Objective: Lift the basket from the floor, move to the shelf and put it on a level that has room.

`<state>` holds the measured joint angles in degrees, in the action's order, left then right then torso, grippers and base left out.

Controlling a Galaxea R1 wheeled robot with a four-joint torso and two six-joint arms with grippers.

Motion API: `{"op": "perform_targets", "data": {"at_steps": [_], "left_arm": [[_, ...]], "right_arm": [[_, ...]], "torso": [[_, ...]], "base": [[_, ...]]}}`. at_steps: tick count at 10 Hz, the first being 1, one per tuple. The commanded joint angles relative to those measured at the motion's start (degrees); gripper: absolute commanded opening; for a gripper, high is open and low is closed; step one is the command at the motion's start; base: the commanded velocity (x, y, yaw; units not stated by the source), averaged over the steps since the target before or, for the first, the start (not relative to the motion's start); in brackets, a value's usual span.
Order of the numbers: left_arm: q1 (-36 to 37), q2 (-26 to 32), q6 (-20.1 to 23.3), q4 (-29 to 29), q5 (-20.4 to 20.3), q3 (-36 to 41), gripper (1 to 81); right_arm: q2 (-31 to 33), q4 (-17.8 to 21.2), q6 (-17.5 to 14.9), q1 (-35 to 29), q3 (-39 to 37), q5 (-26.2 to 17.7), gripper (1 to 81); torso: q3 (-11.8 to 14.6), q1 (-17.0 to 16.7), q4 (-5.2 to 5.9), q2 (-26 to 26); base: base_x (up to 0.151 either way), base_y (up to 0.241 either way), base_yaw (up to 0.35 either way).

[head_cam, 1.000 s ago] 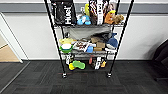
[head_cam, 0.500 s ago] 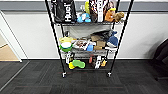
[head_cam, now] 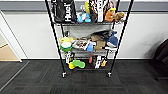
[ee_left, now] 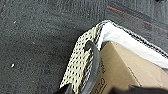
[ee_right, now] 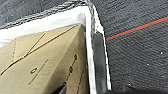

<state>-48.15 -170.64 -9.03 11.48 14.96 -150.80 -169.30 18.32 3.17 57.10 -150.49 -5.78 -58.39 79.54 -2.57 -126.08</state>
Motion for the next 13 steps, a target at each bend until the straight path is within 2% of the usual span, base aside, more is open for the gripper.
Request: {"op": "perform_targets", "data": {"at_steps": [1, 3, 5, 7, 8, 9, 11, 13], "left_arm": [[6.6, -0.2, 0.1, -0.1, 2.3, -0.9, 81.1], [6.3, -0.9, 0.2, -0.1, 2.2, -2.9, 81.1], [6.3, -1.9, 0.2, -0.2, 2.2, -4.2, 81.1], [6.4, -2.6, 0.3, -0.3, 1.4, -5.0, 81.1], [6.7, -2.8, 0.3, -0.3, 1.0, -4.9, 81.1], [7.1, -3.2, 0.5, -0.3, 1.0, -5.0, 81.1], [7.3, -4.2, 0.8, -0.6, -0.2, -5.0, 81.1], [7.3, -4.6, 0.6, -3.3, -0.8, -5.1, 81.1]], "right_arm": [[-0.2, 0.7, 0.6, -6.9, 0.0, -2.7, 81.1], [-0.2, 0.6, 1.0, -7.2, -0.1, -2.7, 81.1], [-0.2, 0.6, 1.1, -7.0, -0.1, -2.7, 81.1], [-0.2, 0.6, 1.1, -6.8, -0.1, -2.7, 81.1], [-0.3, 0.6, 1.1, -6.8, -0.1, -2.7, 81.1], [-0.3, 0.6, 1.1, -6.8, -0.1, -2.7, 81.1], [-0.3, 0.6, 1.1, -6.8, -0.1, -2.7, 81.1], [-0.7, 0.6, 2.1, -6.4, -0.1, -2.2, 81.1]], "torso": [[0.0, 0.0, 0.0, 0.0], [0.0, 0.0, 0.0, 0.0], [-5.4, 0.0, 0.0, 0.0], [-6.9, 0.0, 0.0, 0.0], [-3.5, 0.0, 0.0, 0.0], [-4.8, 0.0, 0.0, 0.0], [-5.5, 0.0, 0.0, 0.0], [-5.5, 0.0, 0.0, 0.0]], "base": [[0.0, 0.0, 0.0], [0.0, 0.0, 0.0], [0.0, 0.0, 0.0], [0.0, 0.0, 0.0], [0.0, 0.0, 0.0], [0.0, 0.0, 0.0], [0.0, 0.0, 0.0], [0.0, 0.0, 0.0]]}}
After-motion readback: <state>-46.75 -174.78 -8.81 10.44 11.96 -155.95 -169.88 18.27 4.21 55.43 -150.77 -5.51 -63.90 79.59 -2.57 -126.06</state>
